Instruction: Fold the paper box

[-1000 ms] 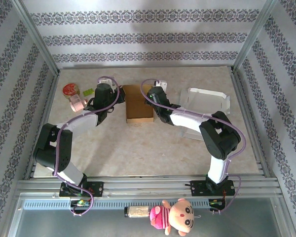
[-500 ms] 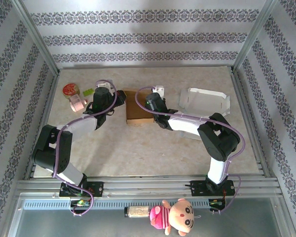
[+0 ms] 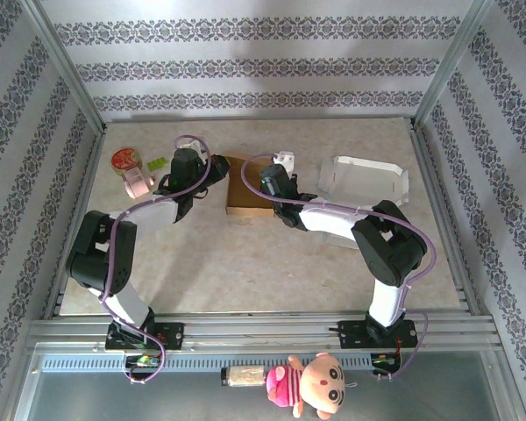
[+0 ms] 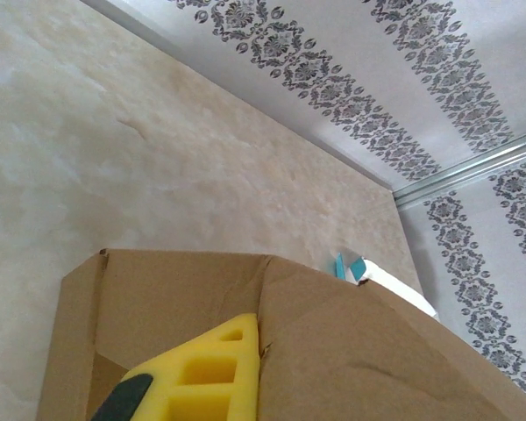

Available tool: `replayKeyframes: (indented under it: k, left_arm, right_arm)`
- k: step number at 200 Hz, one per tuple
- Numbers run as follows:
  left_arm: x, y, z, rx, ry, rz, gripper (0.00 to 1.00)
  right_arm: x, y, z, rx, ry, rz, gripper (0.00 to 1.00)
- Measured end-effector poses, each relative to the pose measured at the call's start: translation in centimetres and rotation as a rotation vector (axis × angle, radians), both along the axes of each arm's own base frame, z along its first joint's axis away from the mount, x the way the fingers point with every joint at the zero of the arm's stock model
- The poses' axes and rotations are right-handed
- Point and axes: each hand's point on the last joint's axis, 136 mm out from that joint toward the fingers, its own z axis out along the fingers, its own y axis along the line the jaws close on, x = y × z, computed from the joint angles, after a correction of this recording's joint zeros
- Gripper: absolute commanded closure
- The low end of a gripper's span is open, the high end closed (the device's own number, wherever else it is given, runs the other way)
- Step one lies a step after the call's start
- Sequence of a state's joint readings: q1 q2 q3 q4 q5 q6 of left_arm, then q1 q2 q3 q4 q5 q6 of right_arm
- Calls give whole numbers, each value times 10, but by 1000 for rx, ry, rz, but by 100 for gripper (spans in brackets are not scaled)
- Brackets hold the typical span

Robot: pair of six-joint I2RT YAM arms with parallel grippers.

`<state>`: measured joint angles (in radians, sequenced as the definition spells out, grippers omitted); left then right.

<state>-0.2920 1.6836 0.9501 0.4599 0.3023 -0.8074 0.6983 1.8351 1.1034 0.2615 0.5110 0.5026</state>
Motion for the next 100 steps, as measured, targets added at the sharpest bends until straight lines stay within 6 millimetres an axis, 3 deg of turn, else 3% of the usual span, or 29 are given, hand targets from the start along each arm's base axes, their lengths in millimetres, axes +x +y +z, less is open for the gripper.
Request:
replayKeyframes:
  k: [100]
  left_arm:
    - [11, -10, 2, -62, 34, -46, 100]
  right_arm:
    - [1, -6, 2, -36, 14, -23, 91]
